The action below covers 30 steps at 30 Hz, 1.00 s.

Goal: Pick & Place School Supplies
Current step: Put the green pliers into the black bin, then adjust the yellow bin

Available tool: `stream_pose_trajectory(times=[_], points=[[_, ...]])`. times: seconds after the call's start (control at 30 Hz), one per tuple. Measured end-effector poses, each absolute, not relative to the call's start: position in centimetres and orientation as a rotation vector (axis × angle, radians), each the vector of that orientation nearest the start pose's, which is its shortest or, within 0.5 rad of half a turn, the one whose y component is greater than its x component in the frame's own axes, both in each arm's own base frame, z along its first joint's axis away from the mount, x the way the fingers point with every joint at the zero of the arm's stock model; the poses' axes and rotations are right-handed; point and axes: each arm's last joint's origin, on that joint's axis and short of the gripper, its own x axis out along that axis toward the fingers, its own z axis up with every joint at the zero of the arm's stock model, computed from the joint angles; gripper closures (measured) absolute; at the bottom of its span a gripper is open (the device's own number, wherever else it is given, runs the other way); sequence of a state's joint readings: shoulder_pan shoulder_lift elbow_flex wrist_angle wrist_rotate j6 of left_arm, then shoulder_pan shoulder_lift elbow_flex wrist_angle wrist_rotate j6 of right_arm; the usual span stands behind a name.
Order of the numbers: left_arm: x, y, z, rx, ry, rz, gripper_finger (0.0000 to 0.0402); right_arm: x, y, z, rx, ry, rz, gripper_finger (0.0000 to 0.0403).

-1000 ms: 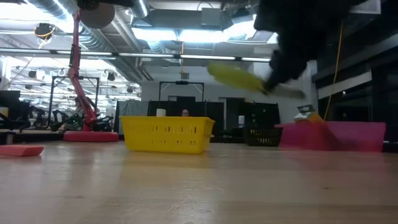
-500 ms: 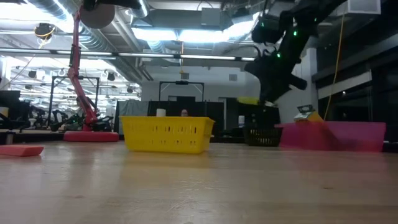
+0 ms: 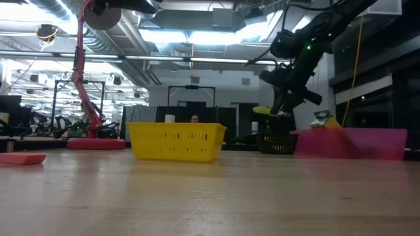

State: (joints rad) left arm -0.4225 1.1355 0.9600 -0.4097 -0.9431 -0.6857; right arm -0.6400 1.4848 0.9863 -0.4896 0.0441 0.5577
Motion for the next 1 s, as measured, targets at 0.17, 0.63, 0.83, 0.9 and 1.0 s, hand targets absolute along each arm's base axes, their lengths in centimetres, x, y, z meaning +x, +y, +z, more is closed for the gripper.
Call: stream_pose_trajectory(times=[0.17,0.63,0.83,0.9,1.0], points=[[22.1,-7.3,31.2,-0.286,0.257,0.634,0.0242,23.4,-17.9,21.8,0.780,0.790,-0.938,0.0243],[24.9,-4.4,28.6,-0.434,0.491,0.545,0.0244,24.0,-15.4,23.9,0.829,0.743,-0.689,0.0254],[28.7,-1.9,24.5,-0.484,0.643,0.552,0.0278,23.2,-11.3,28.0,0.775,0.626,-0.580,0.0258],[29.7,-1.3,23.2,-0.522,0.692,0.514,0.0293,22.6,-10.0,29.3,0.767,0.582,-0.552,0.0258],[30.9,-1.2,21.5,-0.542,0.734,0.476,0.0314,21.7,-8.3,31.0,0.745,0.510,-0.533,0.0258]])
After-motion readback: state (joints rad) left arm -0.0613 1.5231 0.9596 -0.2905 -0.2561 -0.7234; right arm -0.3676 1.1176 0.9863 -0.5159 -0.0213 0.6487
